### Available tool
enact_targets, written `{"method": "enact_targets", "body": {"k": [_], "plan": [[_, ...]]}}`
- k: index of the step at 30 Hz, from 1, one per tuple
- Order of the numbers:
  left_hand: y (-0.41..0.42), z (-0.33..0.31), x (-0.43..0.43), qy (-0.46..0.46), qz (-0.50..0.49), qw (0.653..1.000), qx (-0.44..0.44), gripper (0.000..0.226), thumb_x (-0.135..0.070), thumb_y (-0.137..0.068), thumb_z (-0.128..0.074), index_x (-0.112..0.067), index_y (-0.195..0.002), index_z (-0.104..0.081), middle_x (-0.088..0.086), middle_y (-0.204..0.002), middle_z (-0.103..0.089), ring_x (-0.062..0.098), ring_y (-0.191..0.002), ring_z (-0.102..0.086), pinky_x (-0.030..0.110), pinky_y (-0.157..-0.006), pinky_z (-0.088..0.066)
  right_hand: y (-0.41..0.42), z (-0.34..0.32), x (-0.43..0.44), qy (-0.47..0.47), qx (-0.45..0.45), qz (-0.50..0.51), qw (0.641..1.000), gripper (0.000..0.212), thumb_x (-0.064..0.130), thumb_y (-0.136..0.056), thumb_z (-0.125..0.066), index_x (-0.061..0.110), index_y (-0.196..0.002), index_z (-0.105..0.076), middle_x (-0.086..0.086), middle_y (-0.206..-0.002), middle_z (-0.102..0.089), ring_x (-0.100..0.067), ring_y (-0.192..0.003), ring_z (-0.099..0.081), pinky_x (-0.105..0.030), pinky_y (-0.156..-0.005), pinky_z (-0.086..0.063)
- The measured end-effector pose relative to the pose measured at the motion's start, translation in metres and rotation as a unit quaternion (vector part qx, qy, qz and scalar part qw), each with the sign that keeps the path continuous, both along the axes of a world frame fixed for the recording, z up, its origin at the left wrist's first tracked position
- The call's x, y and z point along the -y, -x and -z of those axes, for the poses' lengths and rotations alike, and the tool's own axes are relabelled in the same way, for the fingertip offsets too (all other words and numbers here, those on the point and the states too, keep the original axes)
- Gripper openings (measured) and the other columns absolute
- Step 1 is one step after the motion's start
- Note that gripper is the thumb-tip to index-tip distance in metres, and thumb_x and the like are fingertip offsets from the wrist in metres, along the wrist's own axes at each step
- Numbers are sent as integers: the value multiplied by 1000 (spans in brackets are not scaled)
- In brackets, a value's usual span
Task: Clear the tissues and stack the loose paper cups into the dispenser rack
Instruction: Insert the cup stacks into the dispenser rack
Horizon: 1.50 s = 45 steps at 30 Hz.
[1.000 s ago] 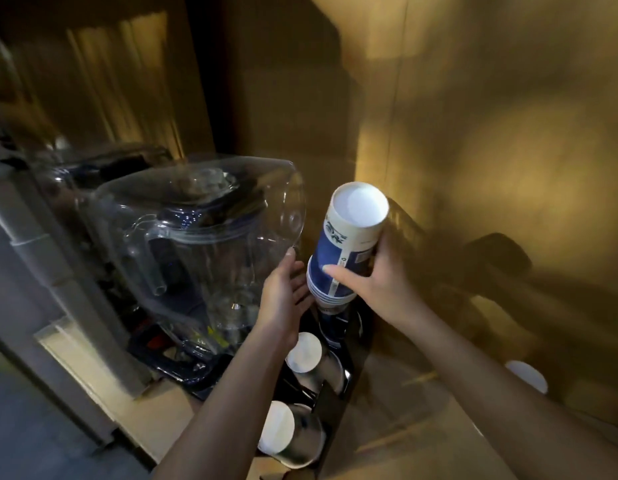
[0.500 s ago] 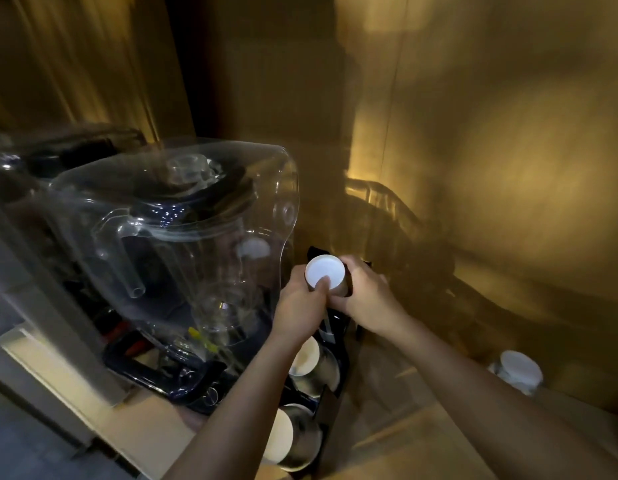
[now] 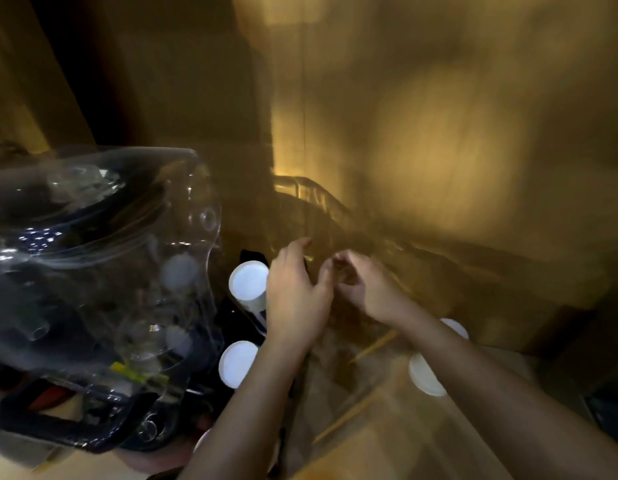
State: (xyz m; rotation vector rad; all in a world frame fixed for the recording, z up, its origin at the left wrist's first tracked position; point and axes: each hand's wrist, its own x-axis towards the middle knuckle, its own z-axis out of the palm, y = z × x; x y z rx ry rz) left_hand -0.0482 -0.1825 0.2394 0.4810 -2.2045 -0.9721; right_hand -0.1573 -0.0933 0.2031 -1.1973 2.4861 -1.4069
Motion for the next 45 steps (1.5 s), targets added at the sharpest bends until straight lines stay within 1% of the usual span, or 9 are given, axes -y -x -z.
{"method": "enact_targets", "body": {"k": [2, 7, 11, 14, 22, 30, 35, 40, 45], "plan": [[16, 10, -17, -3, 35, 999, 20, 47, -26, -86, -60, -12, -128, -47, 9, -127, -56, 25, -120, -49, 38, -99, -40, 15, 5, -24, -4, 26, 42, 999, 38, 22, -77, -70, 8, -109, -57, -9, -95, -61, -23, -86, -58, -46, -82, -50], [51, 56, -50, -36, 115, 988, 101, 57, -27, -82, -66, -13, -131, -42, 8, -128, -54, 24, -121, -48, 35, -101, -40, 41, 25, -86, -57, 69, 142, 986, 34, 28, -78, -69, 18, -108, -56, -2, -104, -61, -18, -93, -59, -34, -84, -49], [76, 96, -73, -81, 170, 967, 174, 55, -23, -75, -72, -10, -123, -47, 12, -122, -57, 27, -115, -53, 39, -96, -46, 49, 43, -125, -98, 67, 192, 974, 46, 28, -78, -70, 13, -118, -52, -8, -121, -55, -21, -109, -53, -31, -93, -43], [90, 126, -91, -135, 212, 946, 204, 52, -18, -72, -74, -11, -117, -49, 10, -121, -59, 25, -114, -54, 33, -93, -45, 53, 60, -146, -103, 80, 214, 968, 56, 31, -74, -72, 12, -122, -50, -10, -127, -50, -25, -119, -47, -40, -100, -40], [116, 188, -122, -222, 271, 902, 253, 82, -15, -58, -82, -11, -129, -42, 8, -131, -53, 24, -121, -51, 46, -102, -42, 60, 114, -171, -88, 208, 203, 953, 95, 33, -60, -81, 22, -137, -26, -4, -131, -46, -22, -120, -46, -40, -99, -42], [124, 227, -136, -231, 244, 892, 302, 82, -16, -61, -86, -7, -131, -43, 14, -126, -57, 31, -117, -54, 49, -99, -44, 59, 147, -173, 2, 272, 194, 942, 62, 18, -61, -84, 34, -106, -44, 8, -106, -56, -7, -97, -56, -15, -76, -46], [118, 232, -135, -244, 259, 896, 266, 77, -22, -65, -82, -22, -132, -44, -2, -115, -56, 10, -102, -50, 39, -97, -45, 53, 153, -173, 51, 291, 213, 931, 58, 14, -63, -82, 34, -104, -47, 7, -105, -59, -2, -94, -59, -12, -68, -50], [114, 226, -129, -375, 276, 853, 235, 77, -23, -51, -84, -24, -120, -50, 0, -117, -64, 14, -104, -63, 41, -91, -54, 51, 145, -173, 98, 315, 228, 916, 53, 13, -65, -80, 35, -101, -49, 2, -106, -62, -7, -95, -62, -17, -67, -52], [103, 209, -118, -445, 285, 826, 196, 57, -22, -55, -78, -34, -105, -54, -12, -105, -67, -4, -85, -67, 13, -62, -52, 44, 120, -169, 107, 303, 201, 925, 56, 19, -65, -81, 39, -106, -48, 9, -106, -60, -2, -94, -59, -11, -63, -50]]}}
